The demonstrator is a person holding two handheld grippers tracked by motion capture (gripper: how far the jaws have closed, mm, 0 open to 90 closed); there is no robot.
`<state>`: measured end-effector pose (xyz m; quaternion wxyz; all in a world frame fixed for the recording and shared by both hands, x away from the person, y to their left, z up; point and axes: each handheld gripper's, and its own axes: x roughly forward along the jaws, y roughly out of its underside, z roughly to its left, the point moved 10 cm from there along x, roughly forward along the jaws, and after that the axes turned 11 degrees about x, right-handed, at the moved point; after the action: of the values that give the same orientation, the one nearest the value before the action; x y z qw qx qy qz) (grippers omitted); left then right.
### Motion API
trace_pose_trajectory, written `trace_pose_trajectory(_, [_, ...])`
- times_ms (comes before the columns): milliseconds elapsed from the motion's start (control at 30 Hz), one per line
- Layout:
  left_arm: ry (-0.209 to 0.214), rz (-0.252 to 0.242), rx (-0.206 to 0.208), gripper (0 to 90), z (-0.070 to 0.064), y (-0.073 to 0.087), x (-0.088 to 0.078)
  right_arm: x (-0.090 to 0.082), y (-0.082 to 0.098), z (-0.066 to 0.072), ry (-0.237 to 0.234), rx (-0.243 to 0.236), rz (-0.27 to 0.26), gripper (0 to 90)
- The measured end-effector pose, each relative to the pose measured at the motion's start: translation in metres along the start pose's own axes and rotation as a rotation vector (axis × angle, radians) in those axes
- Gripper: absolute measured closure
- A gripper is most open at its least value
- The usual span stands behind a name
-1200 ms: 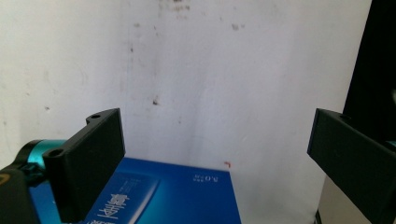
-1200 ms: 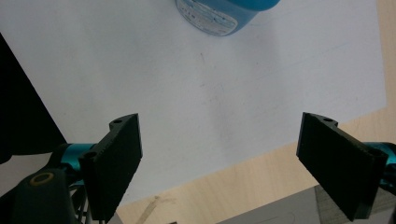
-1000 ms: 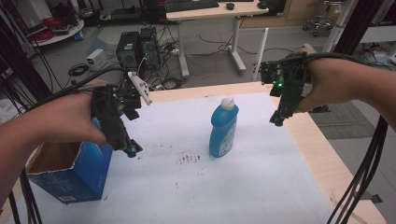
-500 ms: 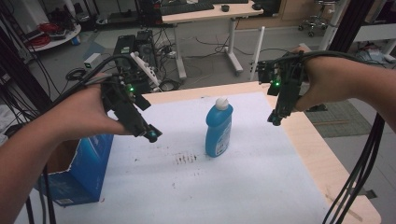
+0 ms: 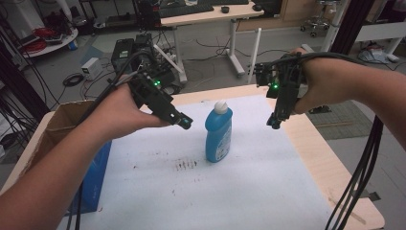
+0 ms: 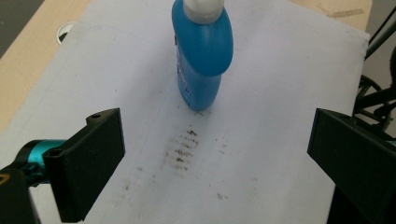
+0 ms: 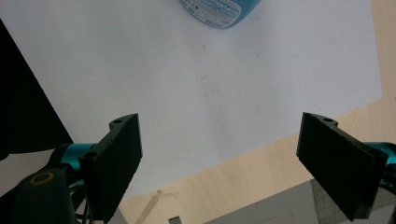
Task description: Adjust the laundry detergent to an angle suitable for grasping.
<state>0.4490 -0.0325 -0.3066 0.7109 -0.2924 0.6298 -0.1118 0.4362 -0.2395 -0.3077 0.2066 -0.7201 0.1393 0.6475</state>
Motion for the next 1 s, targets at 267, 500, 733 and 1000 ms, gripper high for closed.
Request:
trace_pose_trajectory(267, [0.015, -0.008, -0.027, 4.0, -0.002, -0.011, 0.024, 0.003, 0.002, -0.001, -0.002, 0.006, 0.004, 13.6])
trace_pose_trajectory(500, [0.025, -0.034, -0.052, 4.0, -0.002, -0.022, 0.04, 0.003, 0.001, -0.001, -0.004, 0.009, 0.002, 13.6])
trace_pose_trajectory(733, [0.008, -0.029, -0.079, 4.0, 0.003, -0.029, 0.062, 0.002, 0.003, 0.0, -0.004, 0.013, 0.0, 13.6])
trace_pose_trajectory(1000, [-0.012, -0.017, -0.105, 4.0, 0.007, -0.038, 0.085, 0.003, 0.006, -0.002, -0.004, 0.018, 0.004, 13.6])
